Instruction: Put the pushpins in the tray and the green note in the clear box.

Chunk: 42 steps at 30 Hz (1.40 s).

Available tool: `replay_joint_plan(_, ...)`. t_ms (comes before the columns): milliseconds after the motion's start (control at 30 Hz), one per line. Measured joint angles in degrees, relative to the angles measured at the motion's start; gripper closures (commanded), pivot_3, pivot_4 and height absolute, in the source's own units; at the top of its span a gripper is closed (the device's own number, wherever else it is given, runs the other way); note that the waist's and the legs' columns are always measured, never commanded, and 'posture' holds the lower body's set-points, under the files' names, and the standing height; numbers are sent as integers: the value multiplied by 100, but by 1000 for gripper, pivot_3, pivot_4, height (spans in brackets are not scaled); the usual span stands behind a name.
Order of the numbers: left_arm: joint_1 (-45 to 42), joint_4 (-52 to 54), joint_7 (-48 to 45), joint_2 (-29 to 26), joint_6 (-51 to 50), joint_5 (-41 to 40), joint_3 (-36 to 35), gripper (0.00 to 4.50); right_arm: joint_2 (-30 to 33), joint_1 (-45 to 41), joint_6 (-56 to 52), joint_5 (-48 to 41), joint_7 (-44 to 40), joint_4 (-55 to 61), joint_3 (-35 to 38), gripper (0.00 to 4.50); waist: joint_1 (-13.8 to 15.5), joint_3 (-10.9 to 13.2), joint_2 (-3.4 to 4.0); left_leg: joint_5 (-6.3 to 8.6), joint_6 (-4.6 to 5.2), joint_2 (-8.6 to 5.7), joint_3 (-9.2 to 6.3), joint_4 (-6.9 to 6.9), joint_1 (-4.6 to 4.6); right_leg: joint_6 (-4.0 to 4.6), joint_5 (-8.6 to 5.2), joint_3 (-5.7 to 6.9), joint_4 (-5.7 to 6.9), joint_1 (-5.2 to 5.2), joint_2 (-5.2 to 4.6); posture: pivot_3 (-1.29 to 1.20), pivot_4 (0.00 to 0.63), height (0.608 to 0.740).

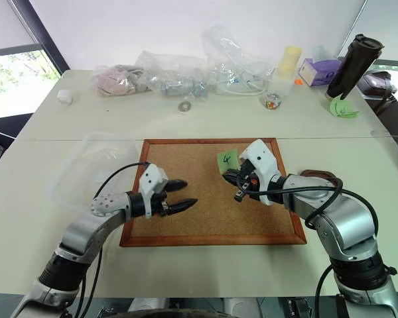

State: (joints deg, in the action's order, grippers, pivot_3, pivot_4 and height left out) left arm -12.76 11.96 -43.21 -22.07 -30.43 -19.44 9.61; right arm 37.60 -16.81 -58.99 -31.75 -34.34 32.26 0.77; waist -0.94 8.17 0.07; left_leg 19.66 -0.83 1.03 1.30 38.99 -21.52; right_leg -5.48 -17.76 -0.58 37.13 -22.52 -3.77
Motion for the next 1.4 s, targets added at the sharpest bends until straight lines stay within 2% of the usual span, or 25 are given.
replay_joint_plan(133,-529,16,69,217,-278,-580,-555,63,281,-11,177,32,-227,20,-220,4500,38,19,-16,0,0,-3,-1,5,-8,-1,1,3,-2,-1,-1,0,150,740)
replay_joint_plan(233,-808,-3,179,397,-509,-872,-714,63,549,-1,415,126,-461,119,-401,4500,27,22,-21,1,1,-7,0,6,-9,-3,1,4,-8,0,-1,0,150,740)
replay_joint_plan(567,-1098,-48,213,771,-1320,-1455,-576,63,734,-219,728,324,-704,149,-676,4500,22,41,-40,-3,-4,-6,-1,11,-4,-3,2,6,1,2,7,0,150,740)
replay_joint_plan(967,-1112,-77,256,924,-1387,-1490,-356,63,735,-418,687,337,-755,300,-829,4500,29,41,-41,-15,-26,-6,-2,12,-5,-3,2,6,0,2,7,0,150,740)
replay_joint_plan(1067,-1181,-215,326,1040,-1298,-1475,-352,917,730,-424,677,332,-752,357,-861,4500,32,41,-41,-14,-24,-6,-2,12,-5,-3,2,6,1,2,7,0,150,740)
replay_joint_plan(1300,-1261,-343,444,1134,-1279,-1470,-360,4313,729,-432,661,331,-723,370,-880,4500,25,41,-41,-15,-25,-6,-2,13,-4,-3,2,5,2,1,8,0,150,740)
replay_joint_plan(1333,-1260,-343,442,1128,-1280,-1471,-353,4470,729,-432,654,331,-711,370,-880,4500,25,41,-41,-15,-25,-6,-2,13,-5,-3,2,6,2,1,8,0,150,740)
replay_joint_plan(1400,-1259,-343,442,1086,-1285,-1464,-322,4470,729,-432,643,330,-703,370,-880,4500,27,41,-41,-15,-25,-6,-2,13,-4,-3,2,6,3,2,8,0,150,740)
